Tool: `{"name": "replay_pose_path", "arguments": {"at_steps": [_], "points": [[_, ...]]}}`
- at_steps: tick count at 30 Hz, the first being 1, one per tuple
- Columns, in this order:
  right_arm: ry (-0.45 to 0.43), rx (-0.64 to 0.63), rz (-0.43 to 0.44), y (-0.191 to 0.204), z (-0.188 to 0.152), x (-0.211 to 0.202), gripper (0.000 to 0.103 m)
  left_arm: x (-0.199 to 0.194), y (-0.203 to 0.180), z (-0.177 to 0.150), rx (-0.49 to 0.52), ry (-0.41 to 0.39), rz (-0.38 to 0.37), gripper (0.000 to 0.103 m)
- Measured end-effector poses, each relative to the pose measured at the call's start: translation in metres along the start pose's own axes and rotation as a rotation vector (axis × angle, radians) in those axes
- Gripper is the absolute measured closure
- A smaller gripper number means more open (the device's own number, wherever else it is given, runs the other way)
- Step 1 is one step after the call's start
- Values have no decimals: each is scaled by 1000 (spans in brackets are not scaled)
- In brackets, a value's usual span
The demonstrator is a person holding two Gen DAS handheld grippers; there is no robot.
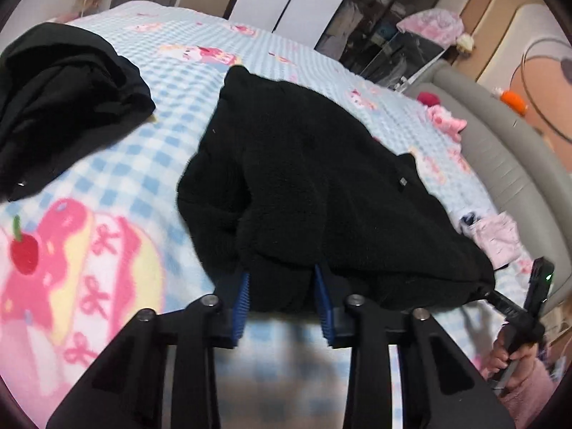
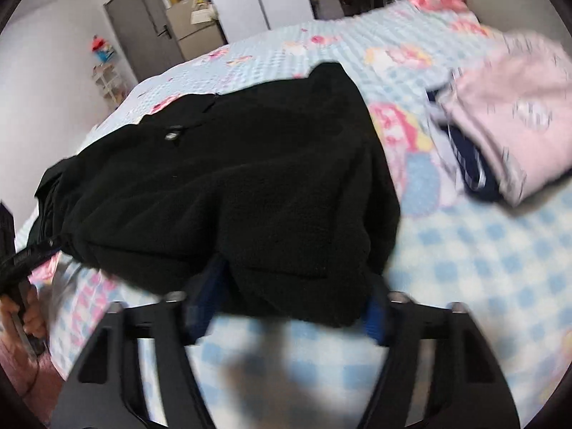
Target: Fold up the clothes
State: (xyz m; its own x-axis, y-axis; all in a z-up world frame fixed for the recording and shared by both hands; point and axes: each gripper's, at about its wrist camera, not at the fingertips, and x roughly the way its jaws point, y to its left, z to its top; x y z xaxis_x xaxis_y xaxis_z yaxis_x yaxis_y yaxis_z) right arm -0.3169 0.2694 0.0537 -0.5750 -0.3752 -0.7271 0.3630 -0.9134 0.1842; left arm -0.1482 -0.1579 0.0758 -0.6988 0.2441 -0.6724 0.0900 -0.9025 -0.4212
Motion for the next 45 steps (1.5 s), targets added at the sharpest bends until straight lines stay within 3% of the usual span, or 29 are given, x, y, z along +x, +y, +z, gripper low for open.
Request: {"name": "replay_pose_path", "arguments": {"at_steps": [3,5,9,12,14,15,16,18,20,21,24,25,27,30,32,33,35,38,41,45], "points": [[17,-111,-28,1,2,-3,55,14,9,-8,26,102,15,72],[72,-143,-32,-7,-5,13,53,21,22,-17,-28,155,-11,70],[78,-52,19,-24,-8,-9,42,-19,22,-21,-51,79,12,67],[42,-14,36,-32,-6,-28,40,-45,26,-10,-97,-10,-12,61],[-17,21,38,-33,0,-44,37,-52,22,3,-124,-65,-86,37],[-43,45,47,-33,5,-45,32,-49,20,9,-138,-69,-121,30],[-68,70,57,-32,11,-46,19,-42,17,15,-153,-65,-141,25],[-99,116,67,-30,20,-44,15,-21,18,21,-194,-15,-109,23],[-47,155,56,-29,22,-28,14,8,30,20,-264,94,4,23],[-15,181,52,-32,19,-20,14,22,41,16,-320,150,18,21],[79,261,40,-40,13,4,7,37,58,6,-424,207,-132,20],[98,312,86,-46,10,13,6,37,59,5,-426,209,-160,20],[145,356,141,-51,11,33,3,35,51,9,-383,199,-142,20],[191,354,138,-49,18,51,0,42,50,13,-352,211,-118,20],[202,353,136,-47,19,58,0,48,54,15,-354,217,-89,30],[200,347,136,-46,20,58,1,48,53,17,-347,212,-76,34],[168,314,148,-41,23,45,26,34,45,19,-303,181,-61,47],[125,251,130,-32,23,17,44,3,28,21,-224,148,-65,53],[71,220,159,-23,30,-19,53,-33,10,24,-168,126,-117,54],[12,197,218,-14,38,-70,57,-87,-14,17,-110,96,-177,54]]}}
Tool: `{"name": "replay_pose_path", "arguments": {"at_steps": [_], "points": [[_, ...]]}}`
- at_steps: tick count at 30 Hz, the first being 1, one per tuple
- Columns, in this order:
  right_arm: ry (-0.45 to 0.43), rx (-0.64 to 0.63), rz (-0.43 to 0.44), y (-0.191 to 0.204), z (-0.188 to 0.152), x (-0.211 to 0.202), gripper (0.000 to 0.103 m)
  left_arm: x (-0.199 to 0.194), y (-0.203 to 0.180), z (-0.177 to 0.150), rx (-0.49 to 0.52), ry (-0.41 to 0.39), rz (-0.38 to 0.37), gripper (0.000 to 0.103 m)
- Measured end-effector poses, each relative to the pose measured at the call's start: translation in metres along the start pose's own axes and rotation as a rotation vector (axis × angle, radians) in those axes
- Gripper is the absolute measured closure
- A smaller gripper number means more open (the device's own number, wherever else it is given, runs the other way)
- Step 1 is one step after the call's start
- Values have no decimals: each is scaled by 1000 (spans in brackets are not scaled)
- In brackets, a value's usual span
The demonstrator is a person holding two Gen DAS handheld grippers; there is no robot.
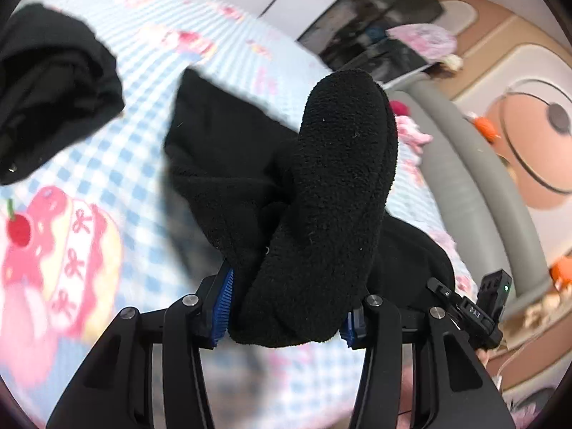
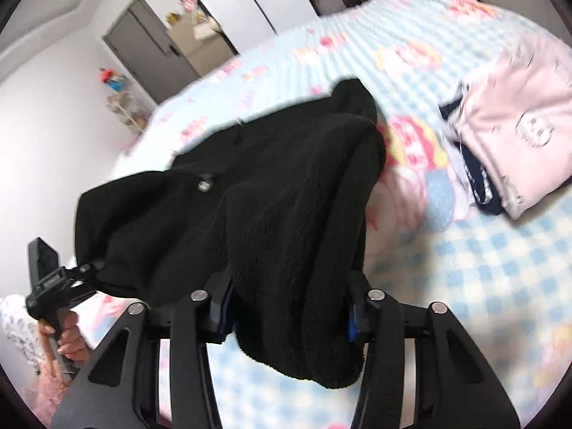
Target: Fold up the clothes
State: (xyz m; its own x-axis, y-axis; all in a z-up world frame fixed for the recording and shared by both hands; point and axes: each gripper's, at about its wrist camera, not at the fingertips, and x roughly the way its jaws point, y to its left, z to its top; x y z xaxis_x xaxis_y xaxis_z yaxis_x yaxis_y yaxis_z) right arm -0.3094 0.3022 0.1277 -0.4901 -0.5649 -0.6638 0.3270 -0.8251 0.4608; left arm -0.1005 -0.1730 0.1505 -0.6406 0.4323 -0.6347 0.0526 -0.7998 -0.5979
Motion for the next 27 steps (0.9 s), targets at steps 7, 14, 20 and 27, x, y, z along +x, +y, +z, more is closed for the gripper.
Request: {"name": "replay_pose_path", "arguments": {"at_steps": [7,14,20,27], "points": [[78,-17,-49,-15,-35,-34,46,-28,38,-84,-128,75,37,49],[142,81,-76,-58,-53,-19,29,-37,91,-114,-309,101,69,38],[-74,-26,-200,-45,-26,-71,27,-88,22,-80,29,-164,331,40],[-32,-218,-187,24,-23,-2,29,19,-54,-20,397,-126,111,39]]}}
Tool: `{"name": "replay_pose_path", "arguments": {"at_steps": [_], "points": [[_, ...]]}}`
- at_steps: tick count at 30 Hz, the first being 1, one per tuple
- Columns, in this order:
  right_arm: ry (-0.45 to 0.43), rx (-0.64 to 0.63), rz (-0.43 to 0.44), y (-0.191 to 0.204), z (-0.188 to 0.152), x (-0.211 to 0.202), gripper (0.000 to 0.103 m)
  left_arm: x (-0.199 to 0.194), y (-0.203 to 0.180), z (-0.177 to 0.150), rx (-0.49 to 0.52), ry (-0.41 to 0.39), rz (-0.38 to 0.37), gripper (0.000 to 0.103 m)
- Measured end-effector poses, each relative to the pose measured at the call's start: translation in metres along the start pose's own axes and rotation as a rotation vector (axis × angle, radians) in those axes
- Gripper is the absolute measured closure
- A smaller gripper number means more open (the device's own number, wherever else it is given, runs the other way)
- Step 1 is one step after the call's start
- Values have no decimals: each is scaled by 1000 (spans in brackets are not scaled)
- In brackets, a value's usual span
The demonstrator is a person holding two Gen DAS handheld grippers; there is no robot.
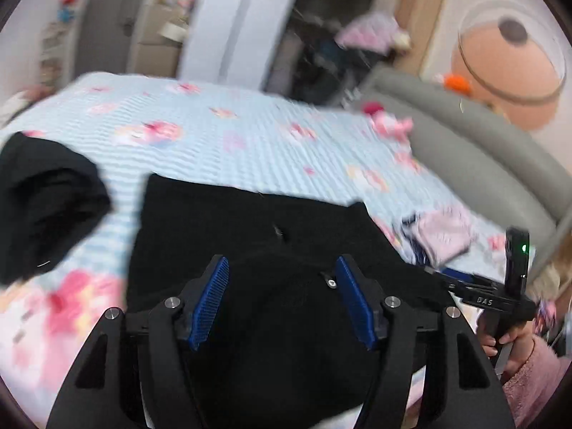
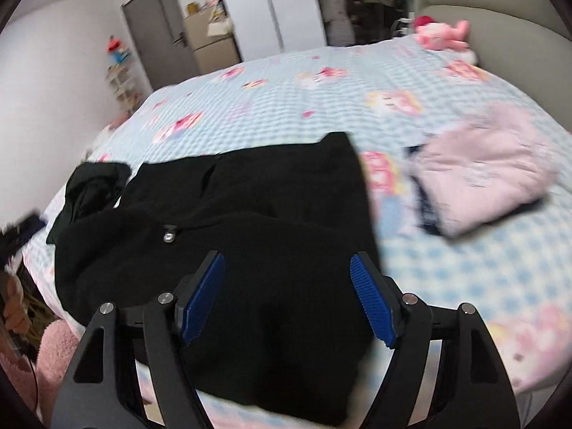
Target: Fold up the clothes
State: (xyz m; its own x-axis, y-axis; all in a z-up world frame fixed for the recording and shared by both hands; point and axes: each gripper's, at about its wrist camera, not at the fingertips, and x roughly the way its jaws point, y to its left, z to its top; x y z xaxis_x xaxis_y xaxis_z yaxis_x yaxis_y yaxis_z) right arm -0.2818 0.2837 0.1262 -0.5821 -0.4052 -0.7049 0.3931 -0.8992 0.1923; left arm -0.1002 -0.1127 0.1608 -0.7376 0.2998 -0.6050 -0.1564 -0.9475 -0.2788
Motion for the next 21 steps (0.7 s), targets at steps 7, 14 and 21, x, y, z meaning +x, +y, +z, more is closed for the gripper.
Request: {"name": "replay_pose_path", "arguments": {"at_steps": [7,14,21], "points": [[14,26,-14,8,4,70,29,112,56,-43,-187,150,135,41],[127,211,22,-33,-10,137,31,137,60,-44,-207,204,154,35],[50,139,-280,-46,-23,79,37,81,22,-29,-201,24,136,35]]}}
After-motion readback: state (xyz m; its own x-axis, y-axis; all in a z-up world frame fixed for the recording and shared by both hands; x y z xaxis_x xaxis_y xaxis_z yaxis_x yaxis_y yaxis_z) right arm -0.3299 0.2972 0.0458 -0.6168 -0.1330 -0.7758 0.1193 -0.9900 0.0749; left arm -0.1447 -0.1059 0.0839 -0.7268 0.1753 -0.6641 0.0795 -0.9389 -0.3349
